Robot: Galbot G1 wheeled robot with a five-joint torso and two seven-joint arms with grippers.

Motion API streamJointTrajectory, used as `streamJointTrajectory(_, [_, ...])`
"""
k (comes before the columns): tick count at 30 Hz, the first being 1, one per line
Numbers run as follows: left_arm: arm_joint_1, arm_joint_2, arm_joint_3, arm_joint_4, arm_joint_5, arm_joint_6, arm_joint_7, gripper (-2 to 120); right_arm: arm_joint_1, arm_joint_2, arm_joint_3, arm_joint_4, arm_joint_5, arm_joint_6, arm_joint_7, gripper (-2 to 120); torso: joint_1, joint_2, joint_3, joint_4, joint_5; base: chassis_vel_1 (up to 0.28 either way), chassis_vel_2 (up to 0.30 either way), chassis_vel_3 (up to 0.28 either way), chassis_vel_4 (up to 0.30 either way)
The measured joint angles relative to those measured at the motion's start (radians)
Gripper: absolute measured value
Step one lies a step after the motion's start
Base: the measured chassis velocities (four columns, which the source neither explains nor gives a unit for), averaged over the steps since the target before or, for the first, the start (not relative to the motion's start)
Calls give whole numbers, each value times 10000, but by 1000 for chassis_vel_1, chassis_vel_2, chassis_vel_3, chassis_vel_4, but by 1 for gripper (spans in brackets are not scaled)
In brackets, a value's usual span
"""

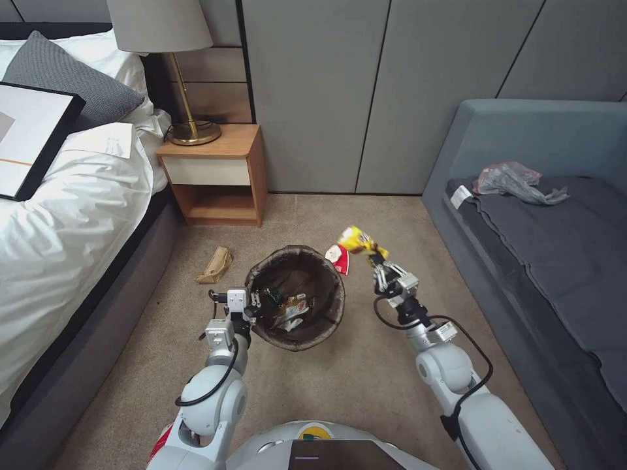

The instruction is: Pick up the trash bin, then pick up the garbage from the floor and place it into the trash bin.

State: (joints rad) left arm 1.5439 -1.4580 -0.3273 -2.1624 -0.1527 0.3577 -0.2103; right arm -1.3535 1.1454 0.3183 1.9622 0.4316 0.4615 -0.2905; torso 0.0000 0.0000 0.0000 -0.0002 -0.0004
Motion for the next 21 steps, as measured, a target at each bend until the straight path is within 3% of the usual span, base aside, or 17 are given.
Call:
streamJointTrajectory(6, [-19,-21,164,69,36,10,-7,3,-17,-309,-1500,1200,286,-742,66,0,0,0,0,4,2,0,0,0,0])
streamJointTrajectory(7, [-19,-44,230,76,55,14,-12,3,39,-440,-2155,1378,271,-982,170,0,0,0,0,3,2,0,0,0,0])
streamJointTrajectory(10, [-10,-80,300,75,69,14,-13,3,99,-455,-2765,1348,95,-1114,256,0,0,0,0,3,4,0,0,0,0])
streamJointTrajectory(12, [21,-130,329,59,95,15,-17,3,123,-144,-3381,651,-445,-1103,276,0,0,0,0,2,4,0,0,0,0])
streamJointTrajectory(21, [40,-195,342,-83,123,15,-15,3,68,127,-3444,-360,-809,-764,269,0,0,0,0,2,4,0,0,0,0])
